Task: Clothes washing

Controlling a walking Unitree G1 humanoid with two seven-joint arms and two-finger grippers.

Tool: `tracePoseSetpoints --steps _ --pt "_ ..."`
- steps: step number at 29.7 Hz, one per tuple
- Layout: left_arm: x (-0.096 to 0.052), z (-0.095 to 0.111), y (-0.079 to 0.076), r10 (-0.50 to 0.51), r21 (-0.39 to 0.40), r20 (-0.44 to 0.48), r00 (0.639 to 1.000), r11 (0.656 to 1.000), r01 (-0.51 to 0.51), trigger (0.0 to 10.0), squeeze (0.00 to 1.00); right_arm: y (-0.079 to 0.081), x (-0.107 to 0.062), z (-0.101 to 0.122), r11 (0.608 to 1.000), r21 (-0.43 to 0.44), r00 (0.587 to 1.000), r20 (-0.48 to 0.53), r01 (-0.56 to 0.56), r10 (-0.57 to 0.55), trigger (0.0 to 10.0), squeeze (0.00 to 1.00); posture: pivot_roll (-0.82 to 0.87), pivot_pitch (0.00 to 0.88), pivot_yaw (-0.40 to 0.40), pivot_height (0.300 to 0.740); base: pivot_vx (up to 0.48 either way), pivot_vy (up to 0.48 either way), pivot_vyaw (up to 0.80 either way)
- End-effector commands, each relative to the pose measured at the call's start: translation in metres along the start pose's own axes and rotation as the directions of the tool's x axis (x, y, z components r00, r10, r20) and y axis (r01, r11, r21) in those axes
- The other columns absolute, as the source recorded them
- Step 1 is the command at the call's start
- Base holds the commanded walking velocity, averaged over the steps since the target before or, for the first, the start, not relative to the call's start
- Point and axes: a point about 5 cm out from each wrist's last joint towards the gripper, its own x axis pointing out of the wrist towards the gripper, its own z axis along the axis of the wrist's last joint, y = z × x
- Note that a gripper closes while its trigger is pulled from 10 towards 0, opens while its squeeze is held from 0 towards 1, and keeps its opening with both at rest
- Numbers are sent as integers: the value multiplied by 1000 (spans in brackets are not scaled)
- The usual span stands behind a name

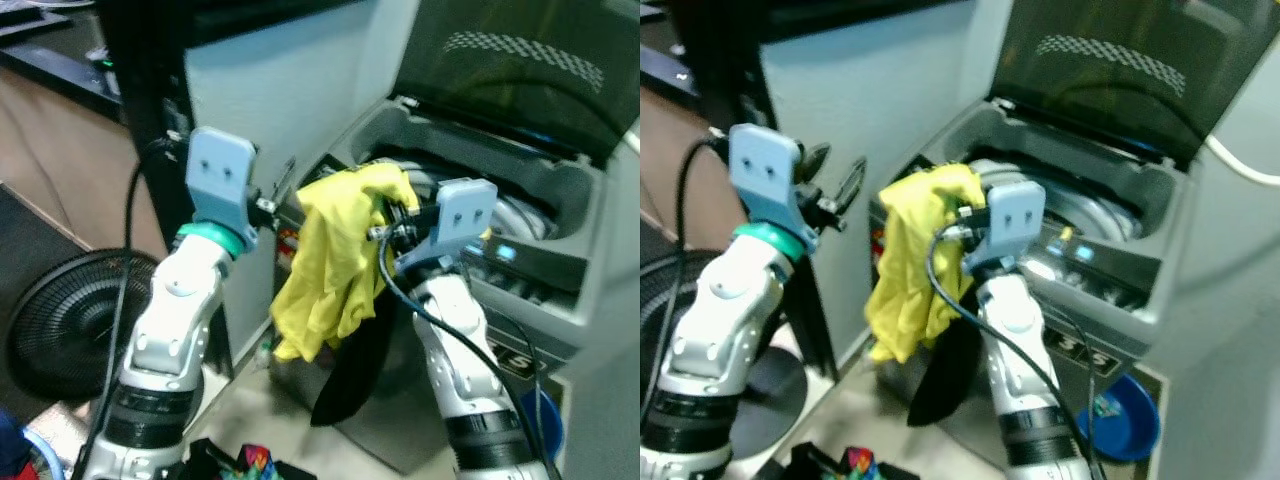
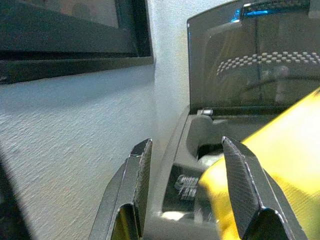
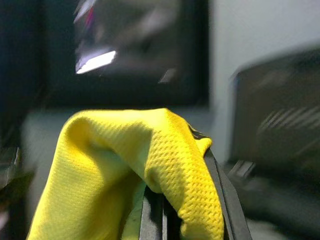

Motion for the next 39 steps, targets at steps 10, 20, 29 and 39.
tracePoseSetpoints --steps 10,20,29,39 --pt "3 10 -6 -14 -33 29 999 999 15 10000 0 -3 13 36 997 66 986 156 41 -50 10000 0 152 0 11 740 0 0 -800" --pt "3 5 -8 10 -67 -2 1000 998 -10 10000 0 8 4 16 1000 7 999 41 -19 19 10000 0 151 0 10 740 0 0 -800" --pt "3 7 -9 28 -75 6 1000 997 -27 10000 0 14 0 9 998 -6 998 8 -57 57 10000 0 154 0 5 740 0 0 -89" --pt "3 8 -10 47 -75 7 999 996 -47 10000 0 19 -1 7 996 -5 996 -5 -88 88 10000 0 152 0 3 740 0 0 0"
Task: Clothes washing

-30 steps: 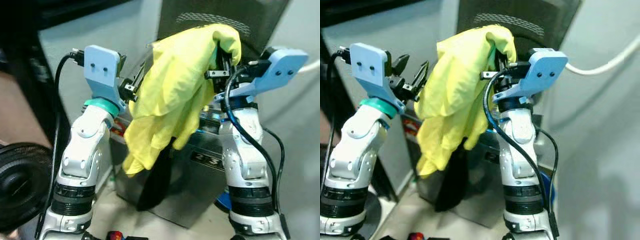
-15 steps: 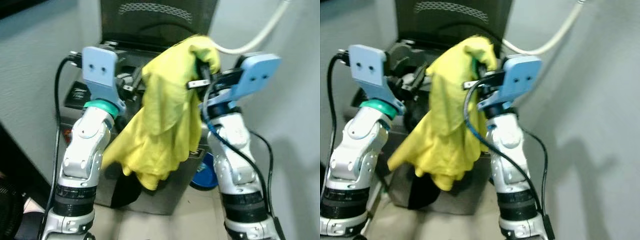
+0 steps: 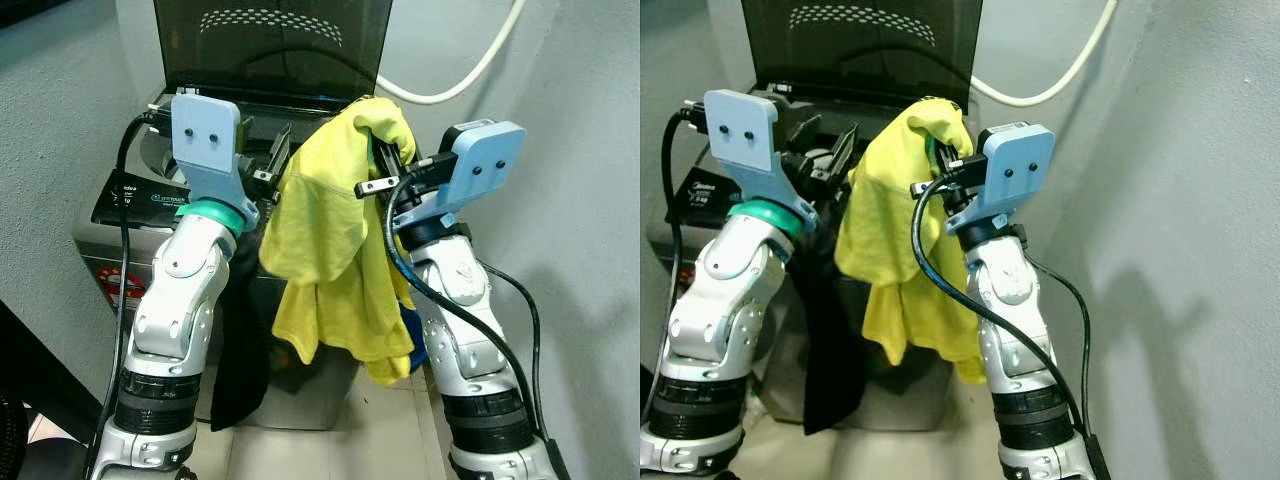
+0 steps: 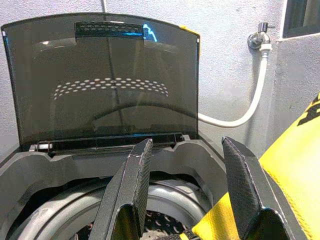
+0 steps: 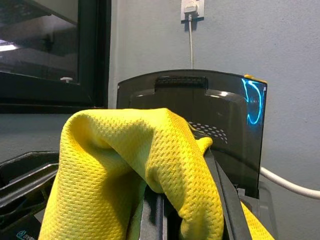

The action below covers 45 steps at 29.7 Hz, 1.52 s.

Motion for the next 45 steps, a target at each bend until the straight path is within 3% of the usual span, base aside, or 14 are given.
tracePoseSetpoints --steps 1,27,45 --pt "-1 1 0 15 8 1 1000 1000 -15 10000 0 2 0 4 1000 -7 1000 14 -11 11 10000 0 152 0 3 740 0 0 0" --pt "-7 -7 1 68 62 -14 998 996 -67 10000 0 0 -8 -13 1000 5 998 -61 -23 24 10000 0 157 0 -6 740 0 0 0" --pt "-8 -10 2 79 39 -25 997 996 -78 10000 0 -1 -9 -17 1000 1 997 -74 -22 22 10000 0 156 0 -10 740 0 80 0"
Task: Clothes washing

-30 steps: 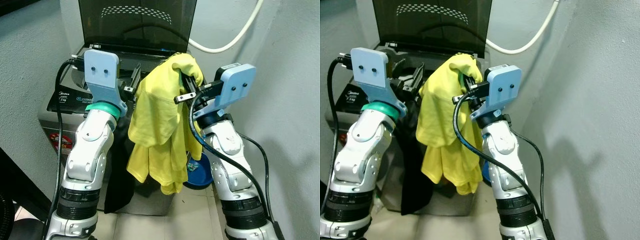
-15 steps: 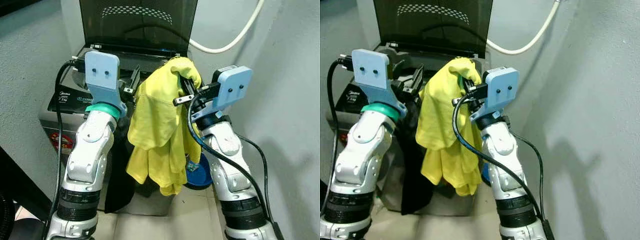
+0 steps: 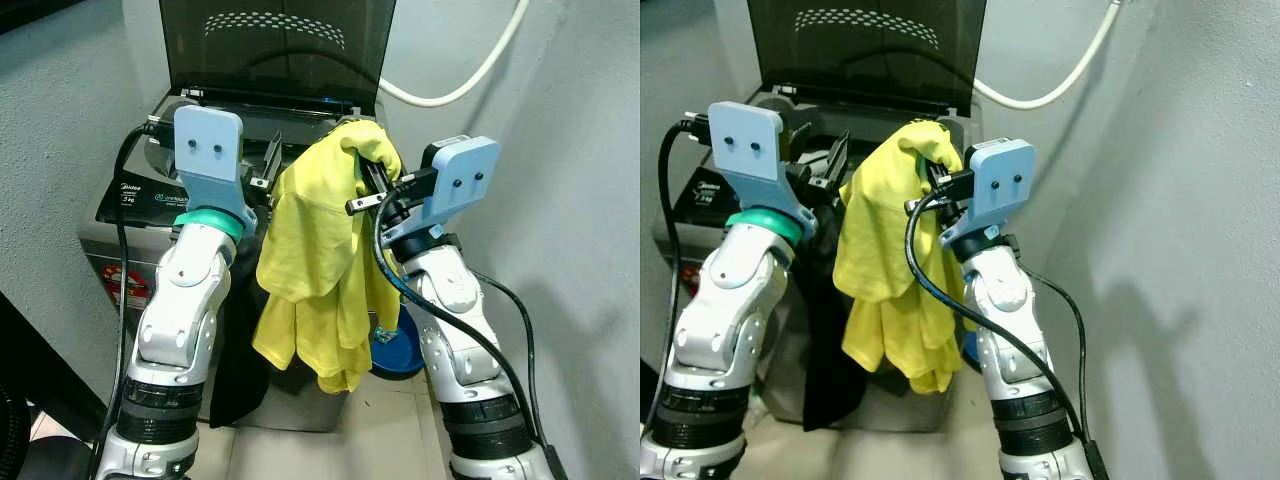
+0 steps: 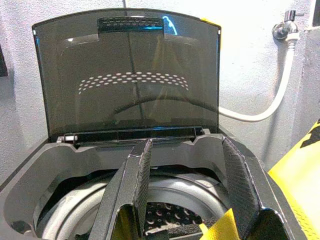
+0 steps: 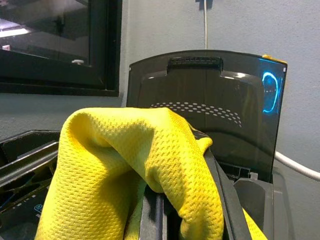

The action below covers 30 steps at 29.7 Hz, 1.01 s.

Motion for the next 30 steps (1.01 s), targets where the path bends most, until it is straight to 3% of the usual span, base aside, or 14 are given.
tracePoseSetpoints --steps 1,10,30 --pt "-2 -3 1 7 -7 -9 1000 1000 -7 10000 0 -4 -3 -2 1000 -6 1000 -6 15 -15 10000 0 156 0 -10 740 0 480 0" --pt "-3 -5 1 8 -1 -15 1000 1000 -8 10000 0 -3 -3 -3 1000 -6 1000 -7 13 -13 10000 0 155 0 -9 740 0 431 0" --pt "-3 -9 0 2 9 -32 999 1000 -2 10000 0 -3 -4 -4 1000 -11 1000 -10 11 -11 10000 0 146 0 -6 740 0 0 0"
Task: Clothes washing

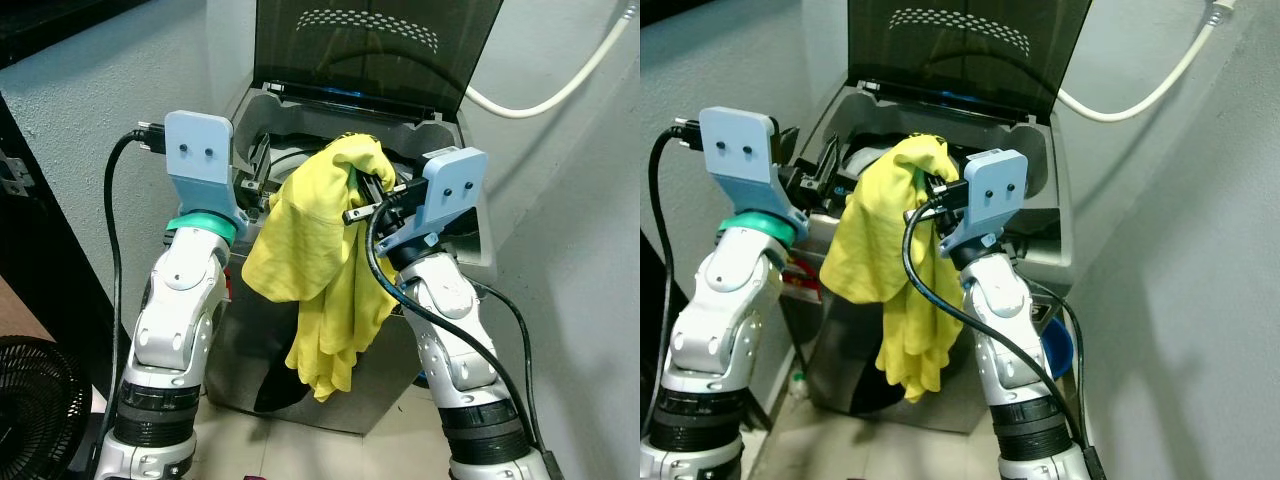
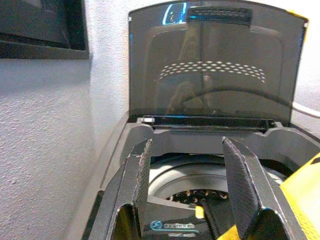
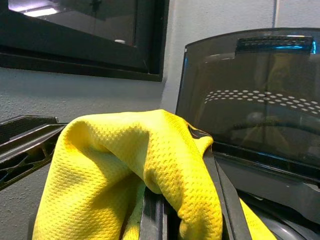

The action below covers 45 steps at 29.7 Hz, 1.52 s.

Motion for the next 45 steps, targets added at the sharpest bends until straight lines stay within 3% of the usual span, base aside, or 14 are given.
tracePoseSetpoints --steps 1,21,33,36,37,39,41,42,43,44,45 --pt "-1 -5 -3 -11 -2 -24 1000 1000 11 10000 0 -4 0 5 1000 -3 1000 25 13 -13 10000 0 146 0 -6 740 0 0 0" --pt "-2 -5 1 12 20 -18 1000 1000 -12 10000 0 -4 -1 3 1000 -4 1000 19 19 -19 10000 0 152 0 -7 740 0 0 0" --pt "-10 -7 -11 -80 64 13 997 995 79 10000 0 -10 -10 -9 999 -20 999 -30 45 -46 10000 0 151 0 -10 740 0 0 0" --pt "-17 -9 -15 -143 102 7 990 985 141 10000 0 -10 -22 -20 999 -34 995 -95 -15 12 10000 0 150 0 -9 740 0 0 0" --pt "-26 -15 -19 -197 144 -16 980 970 197 10000 0 -10 -34 -33 997 -53 986 -161 -62 53 10000 0 148 0 -11 740 0 0 0" --pt "-33 -19 -23 -234 171 -34 972 957 236 10000 0 -10 -43 -41 994 -63 975 -206 -93 79 10000 0 148 0 -11 740 0 0 0" --pt "-63 -54 -25 -266 136 -185 946 946 293 10000 0 -23 -84 -79 994 -88 924 -381 -61 23 10000 0 154 0 -24 740 0 0 0" --pt "-63 -54 -25 -266 136 -185 946 946 293 10000 0 -23 -84 -79 994 -88 924 -381 -61 23 10000 0 154 0 -24 740 0 0 0" --pt "-75 -66 -24 -264 115 -242 934 948 298 10000 0 -28 -100 -91 994 -102 899 -438 -38 -11 10000 0 154 0 -26 740 0 0 0" --pt "-75 -66 -24 -264 115 -242 934 948 298 10000 0 -28 -100 -91 994 -102 899 -438 -38 -11 10000 0 154 0 -26 740 0 0 0" --pt "-88 -83 -21 -241 77 -315 918 958 277 10000 0 -34 -120 -106 993 -115 859 -510 -7 -53 10000 0 154 0 -26 740 0 0 0"
